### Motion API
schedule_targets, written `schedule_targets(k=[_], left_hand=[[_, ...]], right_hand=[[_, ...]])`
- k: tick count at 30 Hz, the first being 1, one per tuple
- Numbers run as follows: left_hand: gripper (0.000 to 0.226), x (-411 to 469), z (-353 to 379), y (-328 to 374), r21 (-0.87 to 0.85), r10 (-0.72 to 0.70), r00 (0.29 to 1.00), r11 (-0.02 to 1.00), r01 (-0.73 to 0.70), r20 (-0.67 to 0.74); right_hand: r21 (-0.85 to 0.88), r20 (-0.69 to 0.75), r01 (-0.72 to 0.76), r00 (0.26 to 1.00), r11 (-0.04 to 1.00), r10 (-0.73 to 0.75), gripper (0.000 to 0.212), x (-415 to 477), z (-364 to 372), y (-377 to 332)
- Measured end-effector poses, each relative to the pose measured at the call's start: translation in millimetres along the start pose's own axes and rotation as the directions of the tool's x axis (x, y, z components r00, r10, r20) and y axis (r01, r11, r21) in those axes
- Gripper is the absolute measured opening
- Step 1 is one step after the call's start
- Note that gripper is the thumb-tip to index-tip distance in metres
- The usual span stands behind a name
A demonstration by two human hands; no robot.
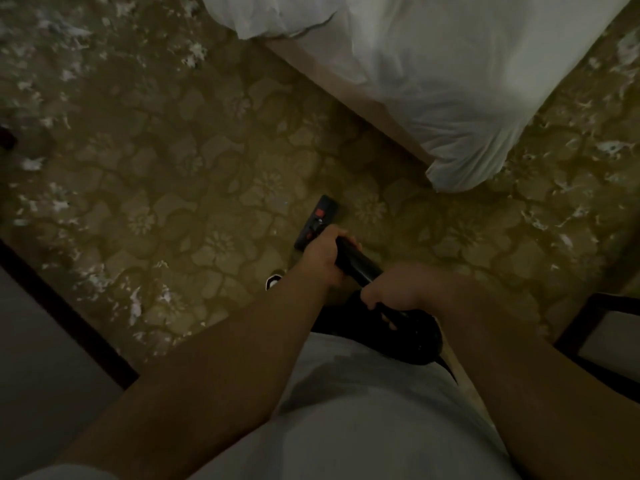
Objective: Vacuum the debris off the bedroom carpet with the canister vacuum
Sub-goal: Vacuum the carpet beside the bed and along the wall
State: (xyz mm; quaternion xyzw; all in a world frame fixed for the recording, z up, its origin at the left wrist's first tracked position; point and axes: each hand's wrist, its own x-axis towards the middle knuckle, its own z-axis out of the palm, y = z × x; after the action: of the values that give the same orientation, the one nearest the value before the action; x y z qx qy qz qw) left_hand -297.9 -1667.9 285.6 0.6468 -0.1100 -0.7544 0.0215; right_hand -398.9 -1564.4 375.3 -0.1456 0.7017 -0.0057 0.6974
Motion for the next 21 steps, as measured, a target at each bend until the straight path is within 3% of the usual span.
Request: schedule_targets(k=[9, 13, 21], left_hand=[[0.019, 0, -84, 47, -0.114, 0.068, 0.997, 0.991, -0.072, -0.046], [0.006, -3, -129, 76, -0.141, 0.043, 0.998, 0.989, -0.048, -0.044], [0.007, 3, -178, 129, -0.098, 0.044, 0.999, 0.994, -0.043, 0.008]], right_hand=[[-0.061, -0.029, 0.047, 0.998, 0.997, -0.049, 0.026, 13, 56, -74], [-0.079, -0.06, 0.071, 0.995, 0.994, -0.076, 0.023, 23, 93, -113], [-0.114, -0.13, 0.104, 0.984, 0.988, -0.118, 0.026, 35, 129, -170]])
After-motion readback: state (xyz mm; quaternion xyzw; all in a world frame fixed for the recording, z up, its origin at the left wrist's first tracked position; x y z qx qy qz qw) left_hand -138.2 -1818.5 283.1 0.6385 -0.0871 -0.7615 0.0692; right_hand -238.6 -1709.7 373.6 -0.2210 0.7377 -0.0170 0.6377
